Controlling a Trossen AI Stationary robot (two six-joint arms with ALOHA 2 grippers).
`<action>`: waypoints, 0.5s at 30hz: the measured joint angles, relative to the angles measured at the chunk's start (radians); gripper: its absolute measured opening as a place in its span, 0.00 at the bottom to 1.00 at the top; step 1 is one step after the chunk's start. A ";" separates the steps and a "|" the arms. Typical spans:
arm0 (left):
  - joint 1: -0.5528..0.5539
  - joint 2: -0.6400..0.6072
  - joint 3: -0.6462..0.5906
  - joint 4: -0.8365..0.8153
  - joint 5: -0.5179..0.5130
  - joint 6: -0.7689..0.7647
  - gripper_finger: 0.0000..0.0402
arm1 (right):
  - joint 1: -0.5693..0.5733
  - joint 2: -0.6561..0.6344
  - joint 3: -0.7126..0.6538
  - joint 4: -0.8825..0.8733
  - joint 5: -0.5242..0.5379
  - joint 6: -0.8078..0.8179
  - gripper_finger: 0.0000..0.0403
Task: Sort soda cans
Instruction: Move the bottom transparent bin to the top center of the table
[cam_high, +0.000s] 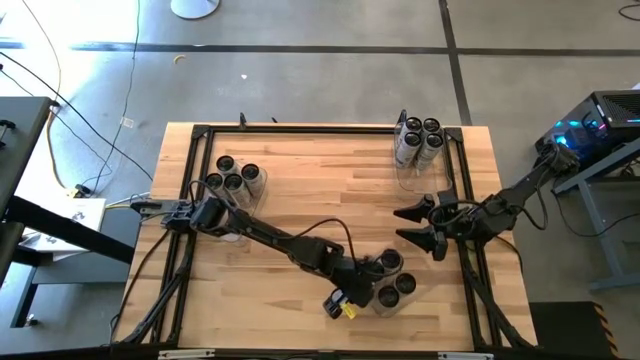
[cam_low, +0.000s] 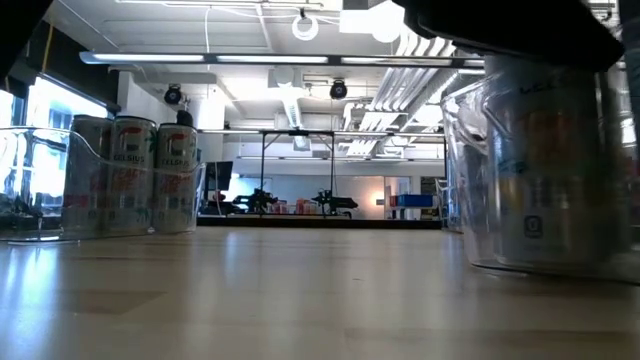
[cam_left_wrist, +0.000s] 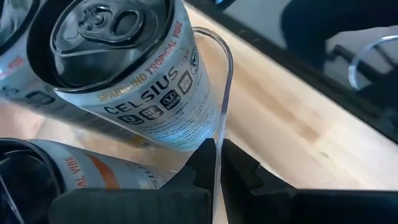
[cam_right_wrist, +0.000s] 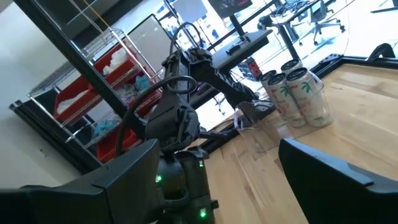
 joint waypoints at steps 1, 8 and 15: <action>-0.001 0.000 0.000 -0.001 -0.023 -0.013 0.00 | 0.000 0.000 0.000 -0.001 -0.001 0.000 0.81; -0.017 0.001 -0.016 0.011 -0.180 -0.095 0.00 | 0.000 0.000 0.000 -0.024 -0.003 0.000 0.81; -0.037 0.000 -0.036 0.041 -0.252 -0.160 0.00 | 0.000 0.000 0.000 -0.027 -0.005 0.000 0.81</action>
